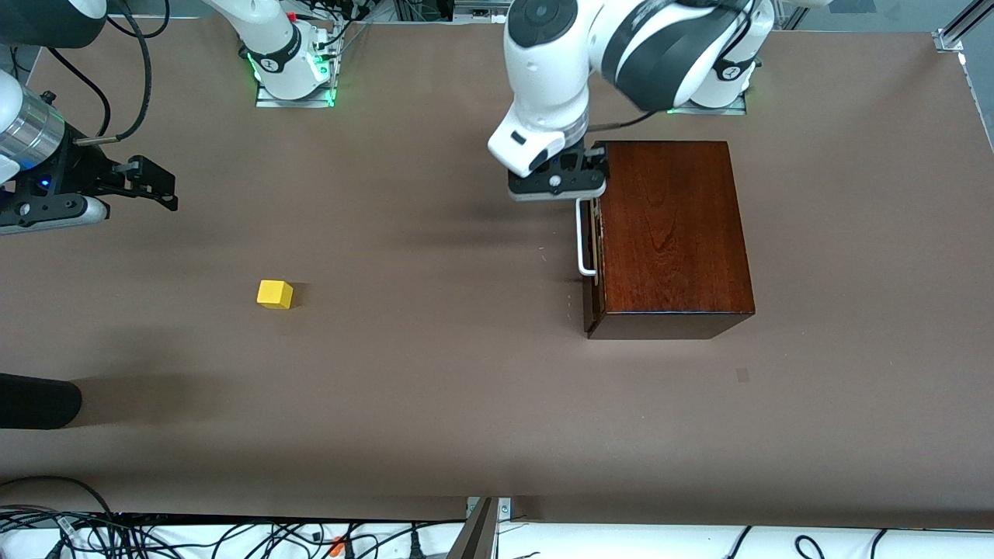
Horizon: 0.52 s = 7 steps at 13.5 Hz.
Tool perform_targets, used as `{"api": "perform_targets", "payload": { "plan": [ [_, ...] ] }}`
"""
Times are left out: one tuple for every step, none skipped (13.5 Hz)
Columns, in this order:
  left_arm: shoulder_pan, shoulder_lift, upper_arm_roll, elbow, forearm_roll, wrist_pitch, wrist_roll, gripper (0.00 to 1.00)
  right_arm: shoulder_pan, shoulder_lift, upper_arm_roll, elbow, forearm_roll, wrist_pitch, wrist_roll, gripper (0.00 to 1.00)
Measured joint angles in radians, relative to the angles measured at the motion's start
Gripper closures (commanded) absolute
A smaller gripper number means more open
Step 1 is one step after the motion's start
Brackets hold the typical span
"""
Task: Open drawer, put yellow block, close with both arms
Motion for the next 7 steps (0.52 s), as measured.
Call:
{"api": "perform_targets", "payload": {
  "plan": [
    [-0.008, 0.020, 0.000, 0.001, 0.017, 0.007, 0.000, 0.00, 0.000, 0.000, 0.000, 0.000, 0.000, 0.000, 0.000, 0.00],
    [-0.016, 0.040, 0.000, 0.001, 0.036, 0.011, 0.000, 0.00, 0.000, 0.000, 0.000, 0.000, 0.000, 0.000, 0.000, 0.00],
    [-0.023, 0.062, 0.000, 0.001, 0.051, 0.014, 0.000, 0.00, 0.000, 0.000, 0.000, 0.000, 0.000, 0.000, 0.000, 0.00],
    [-0.029, 0.085, 0.000, 0.001, 0.069, 0.017, 0.000, 0.00, 0.000, 0.000, 0.000, 0.000, 0.000, 0.000, 0.000, 0.00],
    [-0.031, 0.104, 0.000, -0.001, 0.079, 0.023, 0.002, 0.00, 0.000, 0.000, 0.000, 0.000, 0.000, 0.000, 0.000, 0.00],
    [-0.031, 0.120, 0.001, -0.005, 0.083, 0.037, 0.008, 0.00, 0.000, 0.000, 0.000, 0.000, 0.000, 0.000, 0.000, 0.00],
    [-0.030, 0.130, 0.002, -0.016, 0.084, 0.054, 0.013, 0.00, 0.000, 0.000, 0.000, 0.000, 0.000, 0.000, 0.000, 0.00]
  ]
}}
